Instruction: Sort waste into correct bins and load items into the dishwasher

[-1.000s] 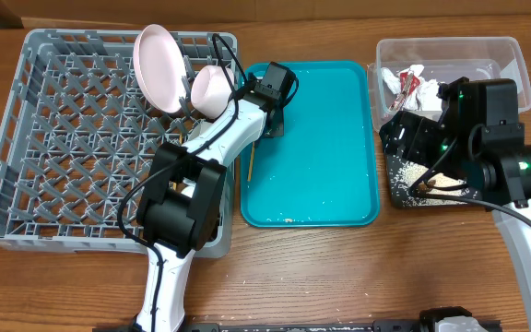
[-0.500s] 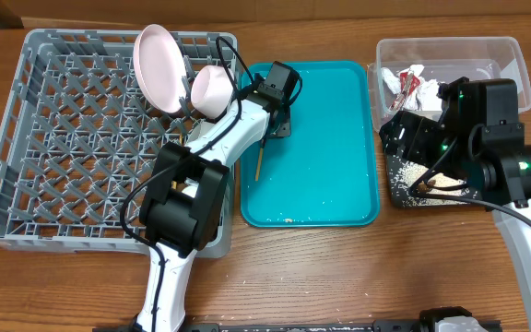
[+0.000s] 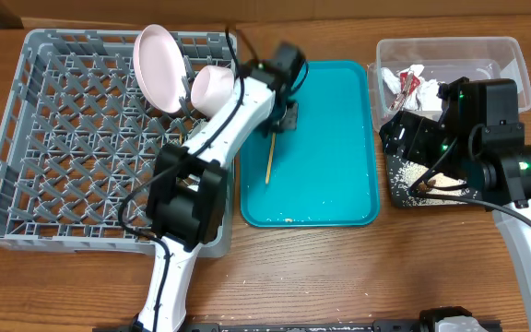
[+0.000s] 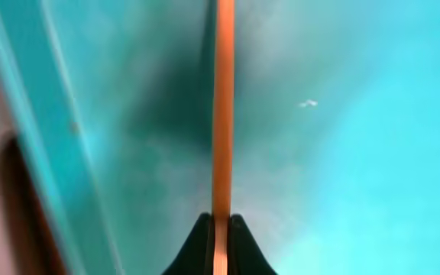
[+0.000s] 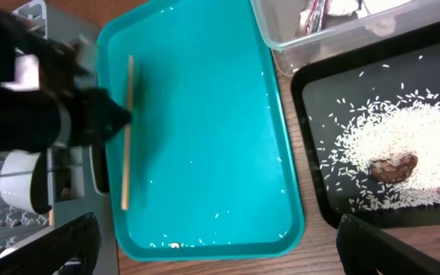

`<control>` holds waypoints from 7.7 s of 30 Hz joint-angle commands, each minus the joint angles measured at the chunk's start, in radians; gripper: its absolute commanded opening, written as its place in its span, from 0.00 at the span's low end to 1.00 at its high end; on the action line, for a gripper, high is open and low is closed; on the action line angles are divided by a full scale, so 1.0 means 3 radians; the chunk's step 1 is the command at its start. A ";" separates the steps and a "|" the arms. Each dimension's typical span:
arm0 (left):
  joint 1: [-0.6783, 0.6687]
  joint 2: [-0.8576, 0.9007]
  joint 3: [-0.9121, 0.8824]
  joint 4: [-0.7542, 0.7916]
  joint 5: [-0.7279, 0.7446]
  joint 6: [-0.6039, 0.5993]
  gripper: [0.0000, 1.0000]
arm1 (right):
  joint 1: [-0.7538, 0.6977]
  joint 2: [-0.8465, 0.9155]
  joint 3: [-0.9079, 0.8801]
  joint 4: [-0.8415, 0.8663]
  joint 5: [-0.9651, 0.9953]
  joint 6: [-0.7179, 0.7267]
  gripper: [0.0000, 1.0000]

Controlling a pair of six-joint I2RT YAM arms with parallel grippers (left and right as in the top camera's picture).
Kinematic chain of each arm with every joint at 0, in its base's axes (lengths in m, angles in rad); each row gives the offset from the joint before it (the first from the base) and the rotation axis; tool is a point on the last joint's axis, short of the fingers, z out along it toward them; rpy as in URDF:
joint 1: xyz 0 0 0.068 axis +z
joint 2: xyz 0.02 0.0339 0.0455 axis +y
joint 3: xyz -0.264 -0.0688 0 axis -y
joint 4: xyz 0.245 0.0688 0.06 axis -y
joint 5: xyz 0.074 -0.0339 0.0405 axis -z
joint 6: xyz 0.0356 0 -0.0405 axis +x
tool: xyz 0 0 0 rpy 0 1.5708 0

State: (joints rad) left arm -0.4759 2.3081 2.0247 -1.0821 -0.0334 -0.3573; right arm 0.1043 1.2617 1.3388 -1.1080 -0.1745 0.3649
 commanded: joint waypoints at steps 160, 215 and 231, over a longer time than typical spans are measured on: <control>0.1541 -0.7270 -0.6039 0.3277 0.0459 0.1202 1.00 | -0.0178 -0.4196 -0.4437 0.3468 0.0055 -0.0968 1.00; 0.1391 -0.7675 -0.6733 0.3374 0.0425 0.1691 1.00 | -0.0178 -0.4196 -0.4437 0.3468 0.0055 -0.0968 1.00; 0.1391 -0.7675 -0.6733 0.3374 0.0426 0.1691 1.00 | -0.0178 -0.4196 -0.4437 0.3466 0.0055 -0.0968 1.00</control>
